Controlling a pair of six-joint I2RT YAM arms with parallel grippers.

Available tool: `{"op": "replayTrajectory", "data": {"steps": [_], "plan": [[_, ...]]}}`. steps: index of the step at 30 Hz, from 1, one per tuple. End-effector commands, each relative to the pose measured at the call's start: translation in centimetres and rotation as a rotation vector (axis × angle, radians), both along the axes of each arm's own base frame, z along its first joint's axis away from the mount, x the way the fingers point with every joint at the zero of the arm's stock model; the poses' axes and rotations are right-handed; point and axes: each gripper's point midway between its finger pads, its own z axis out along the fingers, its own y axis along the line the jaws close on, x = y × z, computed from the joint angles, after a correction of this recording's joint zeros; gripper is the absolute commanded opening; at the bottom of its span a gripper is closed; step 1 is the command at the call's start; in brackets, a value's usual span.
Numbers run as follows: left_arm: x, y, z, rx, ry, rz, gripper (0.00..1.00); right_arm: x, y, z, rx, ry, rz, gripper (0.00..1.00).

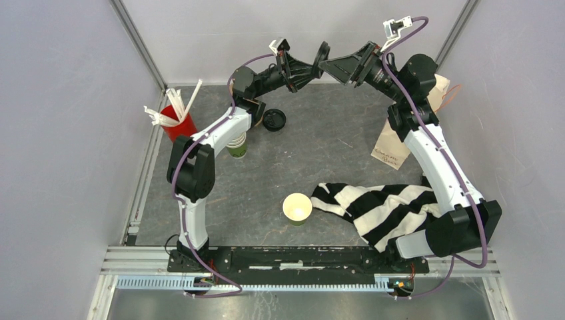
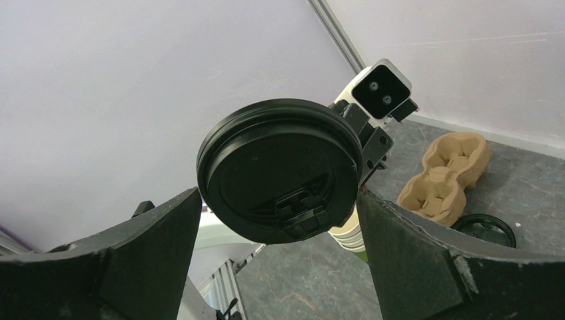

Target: Pack the takeout coffee

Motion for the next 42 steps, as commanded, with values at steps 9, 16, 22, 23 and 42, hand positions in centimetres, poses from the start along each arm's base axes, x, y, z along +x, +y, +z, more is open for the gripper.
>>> {"op": "replayTrajectory", "data": {"steps": [9,16,22,23,42], "plan": [[-3.2,1.3,4.0,-0.056,-0.079,-0.045,0.02,-0.5,0.1,0.3,0.013,-0.047,0.008,0.89],[-3.3,1.2,4.0,-0.056,-0.078,-0.048,0.02,-0.3,0.1,0.3,0.016,-0.051,0.005,0.83],[-3.2,1.2,4.1,-0.058,-0.077,-0.047,0.02,-0.2,0.2,0.2,0.014,-0.05,0.01,0.87],[-3.3,1.2,4.1,-0.058,-0.077,-0.048,0.02,-0.1,0.2,0.1,0.014,-0.048,0.008,0.87],[-3.7,1.6,3.2,-0.047,-0.072,-0.029,0.42,-1.8,-0.3,0.4,0.032,-0.048,0.0,0.8]]}}
